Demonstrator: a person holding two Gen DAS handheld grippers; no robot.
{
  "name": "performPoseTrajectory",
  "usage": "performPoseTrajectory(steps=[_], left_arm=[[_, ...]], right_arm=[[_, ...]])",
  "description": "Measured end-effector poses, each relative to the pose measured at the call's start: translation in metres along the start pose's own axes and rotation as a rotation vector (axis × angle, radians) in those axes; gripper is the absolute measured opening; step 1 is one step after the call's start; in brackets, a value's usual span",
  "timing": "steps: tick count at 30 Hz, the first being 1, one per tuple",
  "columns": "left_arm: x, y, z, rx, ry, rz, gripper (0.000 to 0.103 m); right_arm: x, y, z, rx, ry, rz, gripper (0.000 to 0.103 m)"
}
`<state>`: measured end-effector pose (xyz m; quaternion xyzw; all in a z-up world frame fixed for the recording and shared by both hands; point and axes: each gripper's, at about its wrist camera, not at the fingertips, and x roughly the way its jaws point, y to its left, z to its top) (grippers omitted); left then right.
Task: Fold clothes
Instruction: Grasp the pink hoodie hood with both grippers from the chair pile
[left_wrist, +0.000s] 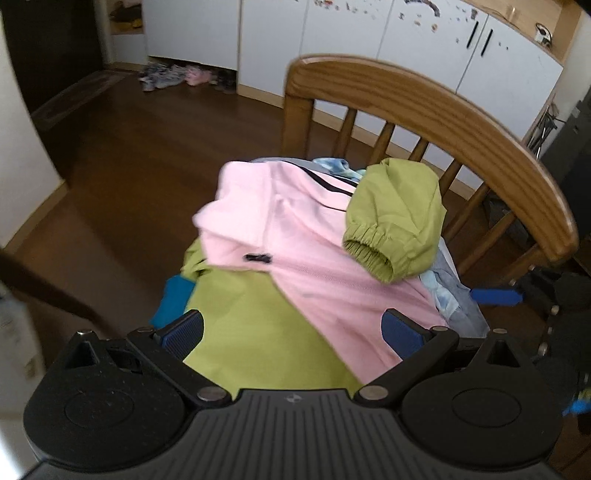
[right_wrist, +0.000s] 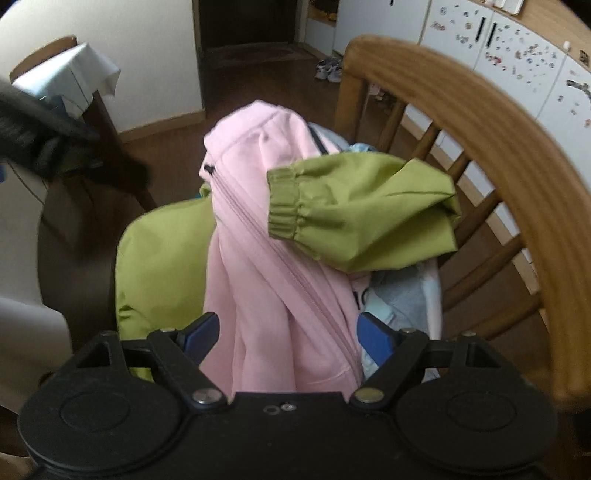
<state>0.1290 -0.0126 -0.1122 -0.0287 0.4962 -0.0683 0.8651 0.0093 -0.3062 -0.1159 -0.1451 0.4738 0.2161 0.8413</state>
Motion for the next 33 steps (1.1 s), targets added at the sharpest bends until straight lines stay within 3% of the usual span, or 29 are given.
performPoseTrajectory(steps=[5, 16, 23, 24, 25, 30, 33], left_arm=[[0.047, -0.003, 0.012, -0.029, 0.03, -0.001, 0.103], [0.116, 0.021, 0.045, -0.21, 0.031, 0.031, 0.103], [0.144, 0.018, 0.043, -0.226, 0.075, 0.026, 0.103], [0.143, 0.019, 0.043, -0.235, 0.069, 0.021, 0.1], [0.142, 0.019, 0.044, -0.241, 0.063, 0.012, 0.085], [0.122, 0.015, 0.047, -0.259, 0.014, -0.026, 0.032], [0.103, 0.008, 0.045, -0.246, -0.018, -0.04, 0.028]], right_arm=[[0.028, -0.002, -0.004, -0.026, 0.033, 0.016, 0.103], [0.075, -0.021, 0.004, 0.016, 0.054, 0.064, 0.103], [0.084, -0.013, 0.005, 0.021, 0.085, 0.09, 0.103], [0.084, -0.012, 0.005, 0.026, 0.092, 0.092, 0.103], [0.082, -0.011, 0.006, 0.036, 0.099, 0.092, 0.103], [0.065, -0.012, 0.005, 0.063, 0.103, 0.097, 0.103], [0.046, -0.012, 0.001, 0.07, 0.086, 0.109, 0.103]])
